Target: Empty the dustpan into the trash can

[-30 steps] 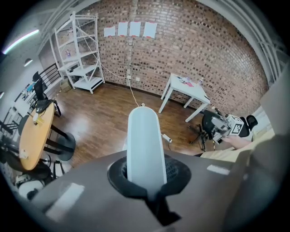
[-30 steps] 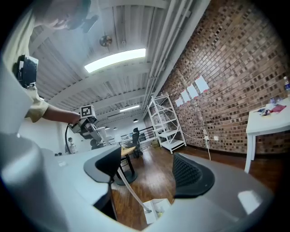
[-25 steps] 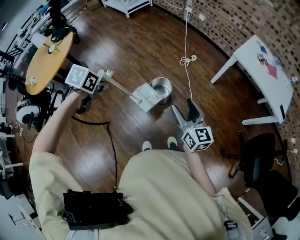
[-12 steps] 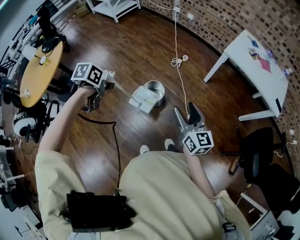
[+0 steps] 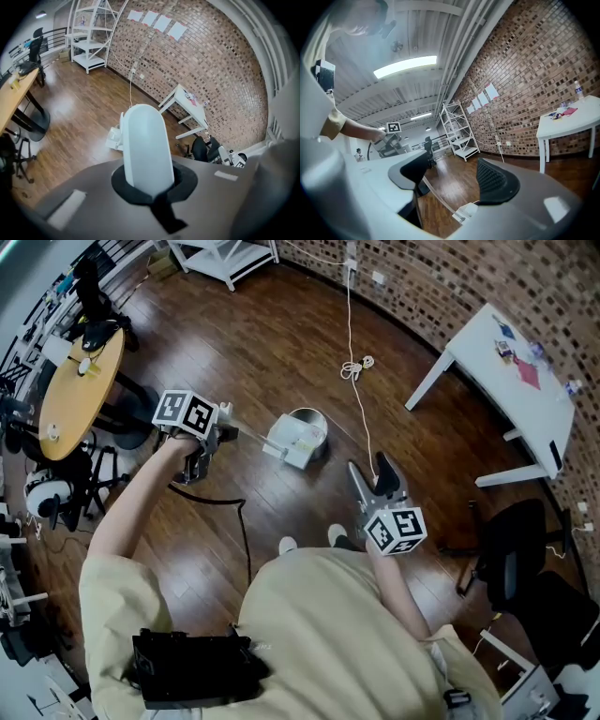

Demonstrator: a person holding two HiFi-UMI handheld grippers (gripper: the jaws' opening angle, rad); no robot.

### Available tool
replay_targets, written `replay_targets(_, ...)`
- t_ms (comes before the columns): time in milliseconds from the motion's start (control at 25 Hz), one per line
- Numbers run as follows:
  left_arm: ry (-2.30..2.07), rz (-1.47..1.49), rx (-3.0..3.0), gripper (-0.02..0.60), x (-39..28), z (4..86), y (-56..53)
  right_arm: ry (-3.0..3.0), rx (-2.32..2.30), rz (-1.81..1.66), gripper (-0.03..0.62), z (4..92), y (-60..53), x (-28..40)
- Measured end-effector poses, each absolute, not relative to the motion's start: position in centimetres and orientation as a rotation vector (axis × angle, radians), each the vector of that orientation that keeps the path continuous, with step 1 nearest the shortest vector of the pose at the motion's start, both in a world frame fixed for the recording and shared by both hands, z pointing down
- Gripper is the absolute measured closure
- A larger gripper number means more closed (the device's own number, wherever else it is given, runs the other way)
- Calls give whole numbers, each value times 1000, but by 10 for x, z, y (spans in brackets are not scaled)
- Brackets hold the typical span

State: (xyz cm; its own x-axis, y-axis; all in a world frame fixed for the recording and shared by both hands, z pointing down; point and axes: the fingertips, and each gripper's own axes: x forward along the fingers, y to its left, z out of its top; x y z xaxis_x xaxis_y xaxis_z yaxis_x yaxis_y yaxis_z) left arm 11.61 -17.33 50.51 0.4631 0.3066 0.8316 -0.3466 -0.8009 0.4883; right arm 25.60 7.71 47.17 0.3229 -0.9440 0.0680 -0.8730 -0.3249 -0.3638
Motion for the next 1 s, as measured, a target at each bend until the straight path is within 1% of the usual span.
replay_targets(320,-41,1359,2109,581,108,506,-176,1663,-2291,-421,278,476,66,247)
replay_targets(680,-53,1397,2082,581,115,507,-182,1647,-2277,-422,278,478,68,256)
replay_targets(800,-76,1471,2024,581,117,507,-190,1632,-2275,-422,278,478,71,262)
replay_targets(1000,-99,1692,1952,581,121,512,-201,1589,-2273,-432,278,482,80,277)
